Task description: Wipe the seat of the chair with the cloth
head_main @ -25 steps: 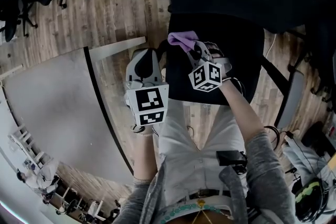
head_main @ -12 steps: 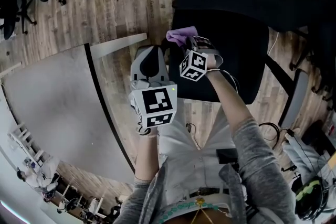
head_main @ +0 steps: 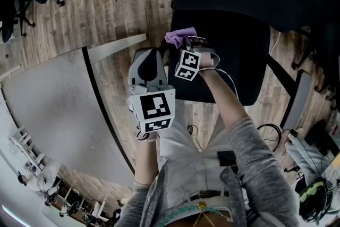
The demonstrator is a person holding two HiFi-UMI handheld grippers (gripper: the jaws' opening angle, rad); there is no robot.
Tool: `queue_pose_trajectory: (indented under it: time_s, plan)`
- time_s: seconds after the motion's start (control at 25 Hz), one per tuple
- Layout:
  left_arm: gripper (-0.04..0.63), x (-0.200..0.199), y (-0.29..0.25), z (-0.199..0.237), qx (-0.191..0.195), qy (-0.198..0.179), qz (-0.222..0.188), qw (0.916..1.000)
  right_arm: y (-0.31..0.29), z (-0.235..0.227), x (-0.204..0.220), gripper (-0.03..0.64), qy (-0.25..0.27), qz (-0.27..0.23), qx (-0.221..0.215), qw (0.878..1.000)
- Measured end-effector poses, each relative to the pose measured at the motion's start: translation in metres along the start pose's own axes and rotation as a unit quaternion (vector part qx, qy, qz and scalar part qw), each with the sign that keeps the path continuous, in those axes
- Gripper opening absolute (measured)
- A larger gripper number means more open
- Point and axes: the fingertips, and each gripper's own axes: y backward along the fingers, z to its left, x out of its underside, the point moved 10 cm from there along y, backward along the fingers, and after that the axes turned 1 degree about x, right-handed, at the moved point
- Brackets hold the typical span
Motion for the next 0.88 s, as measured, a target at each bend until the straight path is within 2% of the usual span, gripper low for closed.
queue_pose_trajectory:
  time_s: [0.2, 0.88]
  plan:
    - [0.009, -0.001, 0.001, 0.0, 0.001, 0.002, 0.0, 1.0, 0.002, 0.001, 0.003, 0.048, 0.012, 0.009, 0.012, 1.0]
    - [0.009, -0.002, 0.001, -0.002, -0.006, -0.004, 0.0, 1.0, 0.008, -0.01, 0.055, 0.048, -0.02, 0.054, 0.017, 0.998]
